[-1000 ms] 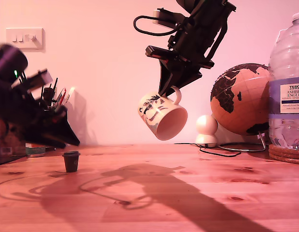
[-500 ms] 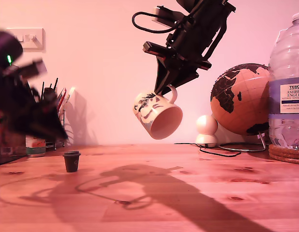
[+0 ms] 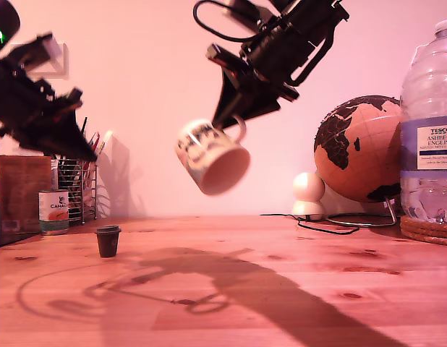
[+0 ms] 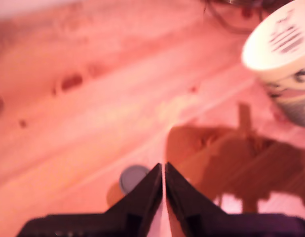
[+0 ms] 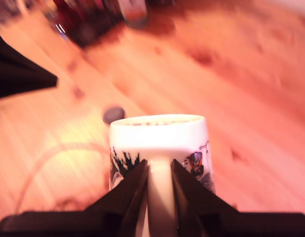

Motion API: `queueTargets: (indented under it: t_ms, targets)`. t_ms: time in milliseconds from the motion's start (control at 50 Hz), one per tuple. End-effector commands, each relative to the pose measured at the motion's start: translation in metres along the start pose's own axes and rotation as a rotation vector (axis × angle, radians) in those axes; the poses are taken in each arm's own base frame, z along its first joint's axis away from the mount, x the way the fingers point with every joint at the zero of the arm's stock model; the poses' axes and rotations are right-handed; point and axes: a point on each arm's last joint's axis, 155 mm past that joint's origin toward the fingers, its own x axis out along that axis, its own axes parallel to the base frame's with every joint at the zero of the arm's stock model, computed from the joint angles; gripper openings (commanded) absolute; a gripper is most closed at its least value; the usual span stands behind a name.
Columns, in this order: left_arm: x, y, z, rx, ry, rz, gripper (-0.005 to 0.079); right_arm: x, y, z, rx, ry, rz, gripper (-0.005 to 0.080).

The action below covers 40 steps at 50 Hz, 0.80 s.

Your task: Lift the coffee cup and remove the coffee capsule that is hidden under it

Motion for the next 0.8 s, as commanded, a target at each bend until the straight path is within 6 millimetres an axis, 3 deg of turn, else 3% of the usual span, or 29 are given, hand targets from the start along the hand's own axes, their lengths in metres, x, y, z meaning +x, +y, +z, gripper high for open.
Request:
queueTargets:
  t_ms: [0, 260, 440, 780]
  targets:
    - [-0.002, 0.004, 0.002, -0.019, -0.015, 0.009, -0.0021, -0.013, 0.007, 0.023, -0.038, -0.073, 0.009, -0.0012]
    - [-0.004, 0.004, 0.007, -0.042, -0.042, -0.020, -0.0021, -0.012, 0.011, 0.033, -0.080, -0.142, 0.031, -0.0012]
    - [-0.005, 0.004, 0.012, -0.038, -0.060, -0.021, -0.0021, -0.008, 0.017, 0.022, -0.092, -0.180, 0.060, -0.0012]
    - [-0.005, 0.002, 0.014, -0.038, -0.067, -0.032, -0.0021, -0.030, 0.015, 0.017, -0.047, -0.442, 0.028, -0.0012]
